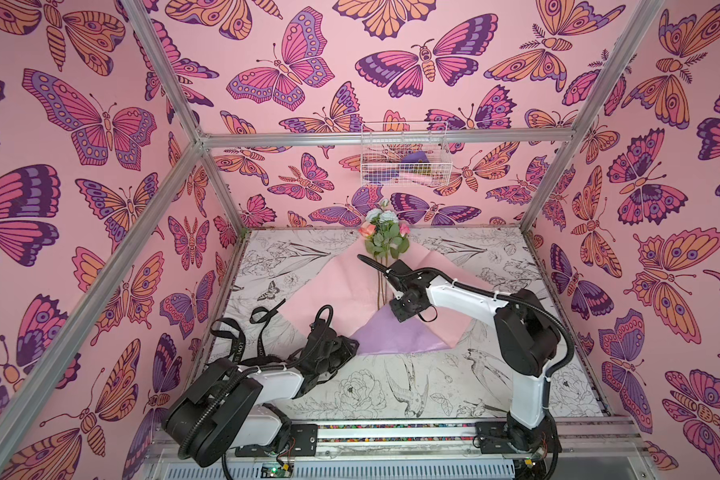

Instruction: Tie the bouquet of fake flowers

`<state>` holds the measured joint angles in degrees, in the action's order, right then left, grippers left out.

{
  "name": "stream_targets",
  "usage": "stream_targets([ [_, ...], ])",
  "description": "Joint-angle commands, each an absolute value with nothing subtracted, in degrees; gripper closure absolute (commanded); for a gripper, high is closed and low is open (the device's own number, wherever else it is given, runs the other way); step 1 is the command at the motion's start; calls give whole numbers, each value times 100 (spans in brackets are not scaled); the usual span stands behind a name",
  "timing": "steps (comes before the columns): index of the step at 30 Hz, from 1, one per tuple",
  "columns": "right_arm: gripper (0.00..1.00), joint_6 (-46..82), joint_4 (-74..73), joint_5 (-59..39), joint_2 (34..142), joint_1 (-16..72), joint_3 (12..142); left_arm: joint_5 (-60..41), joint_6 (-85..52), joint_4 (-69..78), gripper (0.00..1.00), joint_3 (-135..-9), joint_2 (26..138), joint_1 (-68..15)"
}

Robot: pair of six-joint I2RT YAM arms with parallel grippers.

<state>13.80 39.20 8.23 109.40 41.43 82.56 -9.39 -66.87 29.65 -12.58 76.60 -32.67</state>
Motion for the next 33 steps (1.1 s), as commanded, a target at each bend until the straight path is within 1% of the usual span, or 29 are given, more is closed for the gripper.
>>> stream_targets([
  [1, 51, 2121, 4261, 852, 10299, 4149, 7996, -545, -6762, 2162, 70, -976, 7847, -3278],
  [4, 54, 2679, 4005, 571, 9811, 4213, 7466, -511, -6802, 2170, 70, -973, 7861, -3311],
  [8, 64, 3476, 2946, -365, 9254, 4447, 6519, -468, -6877, 2169, 72, -955, 7905, -3347],
  [11, 71, 4152, 1908, -1126, 9213, 4678, 5978, -448, -6899, 2171, 72, -958, 7928, -3360],
  [13, 73, 4455, 1328, -1413, 9347, 4862, 5802, -439, -6918, 2170, 72, -959, 7923, -3368],
  [17, 74, 4740, 803, -1714, 9855, 5150, 5871, -438, -6926, 2171, 72, -967, 7907, -3375],
  [24, 81, 5008, 326, -2054, 10521, 5161, 6003, -439, -6943, 2168, 72, -932, 7890, -3376],
  [33, 85, 5148, 332, -1986, 10705, 4928, 5647, -422, -6952, 2169, 72, -872, 7785, -3382],
])
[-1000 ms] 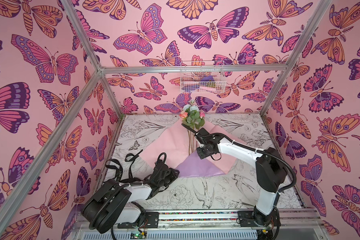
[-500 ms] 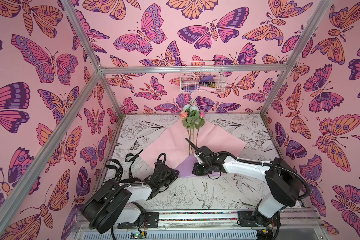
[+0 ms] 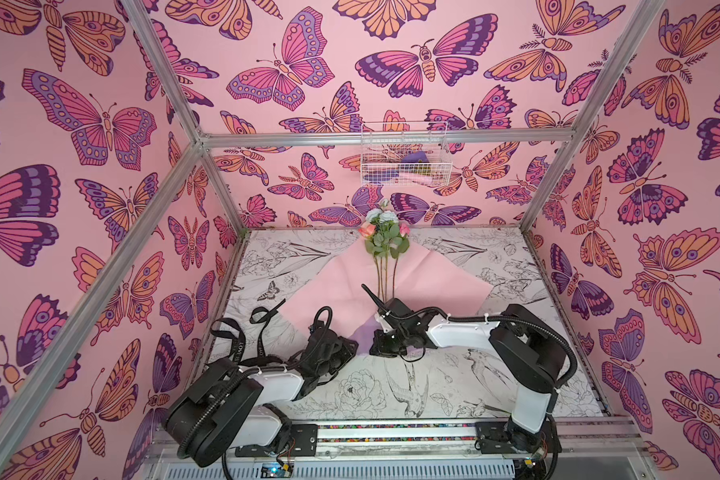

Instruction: Tie the bouquet of fake flowers

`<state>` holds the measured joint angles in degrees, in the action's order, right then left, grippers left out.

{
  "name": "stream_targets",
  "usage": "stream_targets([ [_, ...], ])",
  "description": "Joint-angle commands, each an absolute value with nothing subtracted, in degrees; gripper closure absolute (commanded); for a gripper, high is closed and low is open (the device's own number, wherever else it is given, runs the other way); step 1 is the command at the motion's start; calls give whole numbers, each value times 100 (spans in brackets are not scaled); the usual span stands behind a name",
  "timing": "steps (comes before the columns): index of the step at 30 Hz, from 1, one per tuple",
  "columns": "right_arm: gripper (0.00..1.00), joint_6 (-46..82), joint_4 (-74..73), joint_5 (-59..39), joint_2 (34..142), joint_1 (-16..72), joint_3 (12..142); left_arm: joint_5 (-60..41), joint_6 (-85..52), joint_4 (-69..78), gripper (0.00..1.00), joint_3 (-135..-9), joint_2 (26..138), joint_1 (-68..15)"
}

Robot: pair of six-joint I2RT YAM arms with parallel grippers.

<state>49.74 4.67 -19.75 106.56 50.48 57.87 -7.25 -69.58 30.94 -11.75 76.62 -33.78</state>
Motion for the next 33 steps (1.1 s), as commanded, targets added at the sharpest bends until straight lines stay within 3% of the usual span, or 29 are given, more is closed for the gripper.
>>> stream_targets([
  [1, 85, 5150, 332, -1980, 10697, 4900, 5596, -413, -6958, 2163, 72, -861, 7765, -3375],
  [18, 86, 5211, 341, -1863, 10207, 4556, 4560, -242, -7005, 1966, 73, -769, 7449, -3378],
  [33, 85, 5032, 691, -1705, 9131, 3830, 3691, -35, -6952, 1484, 73, -764, 6907, -3375],
])
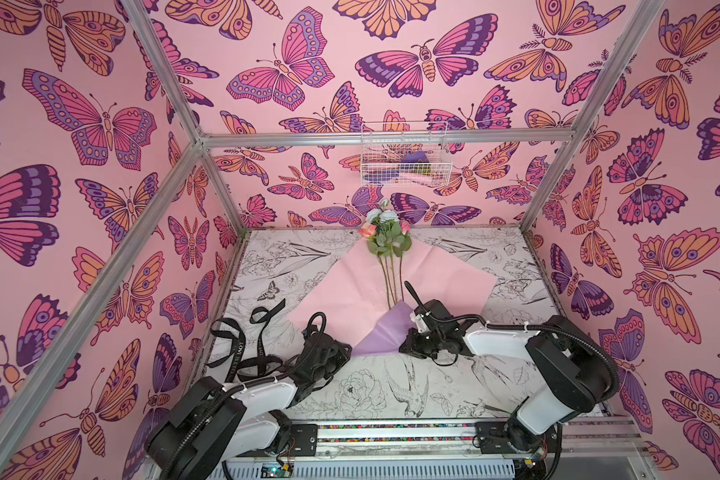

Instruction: Tie the bouquet of fake flowers

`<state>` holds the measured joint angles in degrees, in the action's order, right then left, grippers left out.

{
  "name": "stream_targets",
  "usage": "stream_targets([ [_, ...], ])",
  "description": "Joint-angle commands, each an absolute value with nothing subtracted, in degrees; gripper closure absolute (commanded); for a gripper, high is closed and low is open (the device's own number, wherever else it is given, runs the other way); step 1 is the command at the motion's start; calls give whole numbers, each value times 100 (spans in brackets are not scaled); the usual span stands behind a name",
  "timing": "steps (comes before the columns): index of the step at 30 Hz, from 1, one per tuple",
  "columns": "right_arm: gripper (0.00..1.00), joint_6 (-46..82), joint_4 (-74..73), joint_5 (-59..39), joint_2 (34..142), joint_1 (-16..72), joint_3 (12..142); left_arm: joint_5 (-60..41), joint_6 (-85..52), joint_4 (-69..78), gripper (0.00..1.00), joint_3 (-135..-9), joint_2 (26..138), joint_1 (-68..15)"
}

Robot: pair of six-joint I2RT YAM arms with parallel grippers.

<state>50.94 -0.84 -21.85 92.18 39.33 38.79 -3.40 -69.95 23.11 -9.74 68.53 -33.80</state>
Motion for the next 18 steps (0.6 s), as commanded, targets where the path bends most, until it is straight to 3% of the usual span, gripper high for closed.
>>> stream_targets([
  [1, 85, 5027, 694, -1738, 9083, 3828, 3693, -42, -6952, 1481, 73, -773, 6915, -3375],
  [7, 84, 5093, 539, -1837, 9059, 3832, 3707, -379, -6600, 1359, 71, -1070, 6676, -3390],
  [13, 85, 5183, 299, -1977, 9291, 3836, 3703, -213, -5785, 308, 66, -2043, 6068, -3784],
  [18, 85, 5217, 201, -2082, 9414, 3872, 3794, -268, -5671, 299, 66, -2333, 6362, -4050],
])
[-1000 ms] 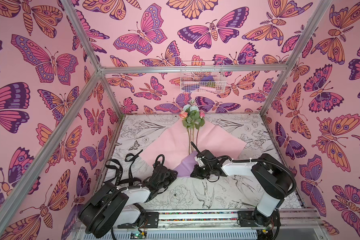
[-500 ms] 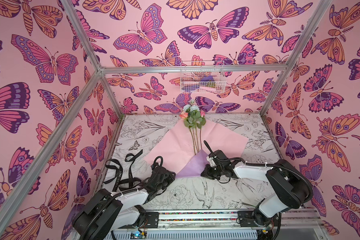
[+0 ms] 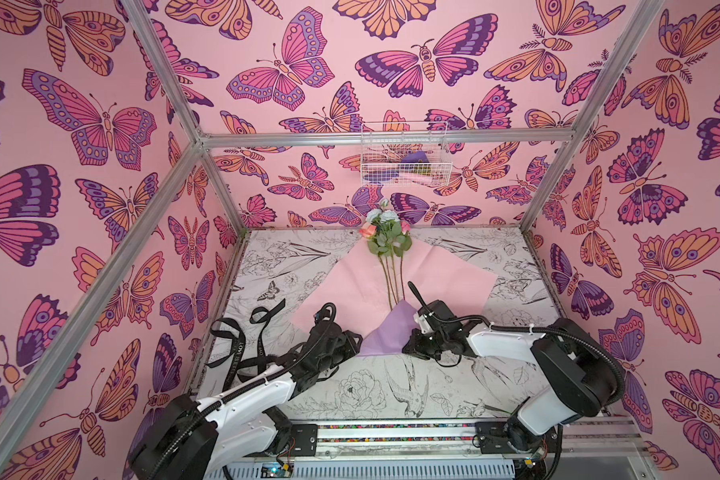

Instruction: Tie the bouquet of fake flowers

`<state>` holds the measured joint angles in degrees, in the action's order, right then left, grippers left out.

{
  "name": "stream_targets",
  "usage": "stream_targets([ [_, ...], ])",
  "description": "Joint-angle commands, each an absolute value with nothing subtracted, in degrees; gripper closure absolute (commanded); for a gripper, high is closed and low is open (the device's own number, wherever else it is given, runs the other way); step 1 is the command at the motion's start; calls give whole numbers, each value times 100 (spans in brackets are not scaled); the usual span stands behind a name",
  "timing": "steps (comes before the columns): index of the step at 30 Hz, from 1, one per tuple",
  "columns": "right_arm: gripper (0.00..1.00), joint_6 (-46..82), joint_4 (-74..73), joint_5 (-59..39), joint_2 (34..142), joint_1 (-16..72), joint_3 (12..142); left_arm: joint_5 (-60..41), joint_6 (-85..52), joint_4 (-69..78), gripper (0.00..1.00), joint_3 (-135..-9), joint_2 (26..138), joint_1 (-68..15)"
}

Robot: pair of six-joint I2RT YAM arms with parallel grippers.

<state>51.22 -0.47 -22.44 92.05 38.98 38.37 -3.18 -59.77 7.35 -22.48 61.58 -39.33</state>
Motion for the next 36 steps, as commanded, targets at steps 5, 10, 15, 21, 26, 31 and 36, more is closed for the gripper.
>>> stream_targets([
  [5, 85, 5220, 232, -2084, 9441, 3922, 3828, -472, -5561, 526, 66, -2571, 7143, -4198],
  [10, 85, 5254, 224, -2092, 9397, 3930, 3766, -704, -5414, 785, 67, -2853, 7908, -4294],
  [15, 85, 5258, 251, -2129, 9279, 3931, 3752, -444, -5504, 848, 67, -2808, 8219, -4298],
  [21, 84, 5103, 614, -1980, 9045, 3911, 3820, -277, -5821, 838, 72, -2610, 8311, -4289],
  [26, 84, 5005, 809, -1910, 8768, 3757, 3769, -132, -5972, 837, 76, -2424, 8279, -4289],
  [31, 84, 4942, 955, -1882, 8560, 3617, 3701, -97, -6011, 841, 76, -2342, 8268, -4290],
  [36, 84, 4883, 1054, -1811, 8425, 3469, 3567, -70, -6029, 839, 77, -2312, 8236, -4289],
])
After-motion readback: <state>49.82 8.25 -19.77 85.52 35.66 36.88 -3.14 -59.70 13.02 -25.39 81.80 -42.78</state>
